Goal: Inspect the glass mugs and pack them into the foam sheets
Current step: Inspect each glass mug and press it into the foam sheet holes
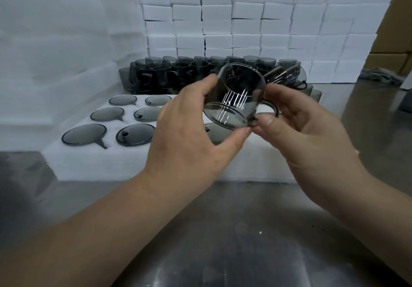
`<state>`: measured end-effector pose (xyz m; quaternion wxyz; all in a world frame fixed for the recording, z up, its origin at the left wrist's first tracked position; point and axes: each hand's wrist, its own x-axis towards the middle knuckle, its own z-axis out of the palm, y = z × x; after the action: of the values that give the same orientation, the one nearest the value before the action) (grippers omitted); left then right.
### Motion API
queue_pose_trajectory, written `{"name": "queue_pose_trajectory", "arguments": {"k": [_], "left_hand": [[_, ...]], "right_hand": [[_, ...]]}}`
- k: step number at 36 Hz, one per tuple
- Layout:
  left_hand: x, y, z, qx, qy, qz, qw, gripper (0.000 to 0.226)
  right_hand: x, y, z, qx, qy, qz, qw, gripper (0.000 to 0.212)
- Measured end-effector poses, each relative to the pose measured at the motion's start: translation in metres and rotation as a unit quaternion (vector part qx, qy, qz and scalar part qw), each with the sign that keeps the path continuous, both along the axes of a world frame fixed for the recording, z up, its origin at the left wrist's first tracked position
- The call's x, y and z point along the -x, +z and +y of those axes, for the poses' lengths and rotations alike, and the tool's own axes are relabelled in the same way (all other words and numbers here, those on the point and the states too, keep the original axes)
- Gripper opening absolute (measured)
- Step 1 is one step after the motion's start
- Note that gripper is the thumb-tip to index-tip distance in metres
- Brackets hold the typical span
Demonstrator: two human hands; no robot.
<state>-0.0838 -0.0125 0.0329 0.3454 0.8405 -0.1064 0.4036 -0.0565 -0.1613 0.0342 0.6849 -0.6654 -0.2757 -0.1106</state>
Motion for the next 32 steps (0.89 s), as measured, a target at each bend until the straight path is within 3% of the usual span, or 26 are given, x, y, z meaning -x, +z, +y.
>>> {"name": "queue_pose_trajectory", "arguments": {"k": [12, 24, 32], "left_hand": [[-0.0004, -0.0025, 0.0034, 0.024, -0.094, 0.011, 0.995, 0.046], [-0.0011, 0.0000, 0.0030, 0.013, -0.113, 0.019, 0.993, 0.045], [-0.0060, -0.0048, 0.0046, 0.033, -0.093, 0.043, 0.994, 0.060]], "right_hand": [[-0.0033, 0.0023, -0.0013, -0.042, -0.013, -0.009, 0.999, 0.034], [-0.0032, 0.0014, -0.0048, 0.000, -0.083, -0.094, 0.992, 0.038], [0.0012, 0.0011, -0.0058, 0.036, -0.117, -0.182, 0.976, 0.042]]}}
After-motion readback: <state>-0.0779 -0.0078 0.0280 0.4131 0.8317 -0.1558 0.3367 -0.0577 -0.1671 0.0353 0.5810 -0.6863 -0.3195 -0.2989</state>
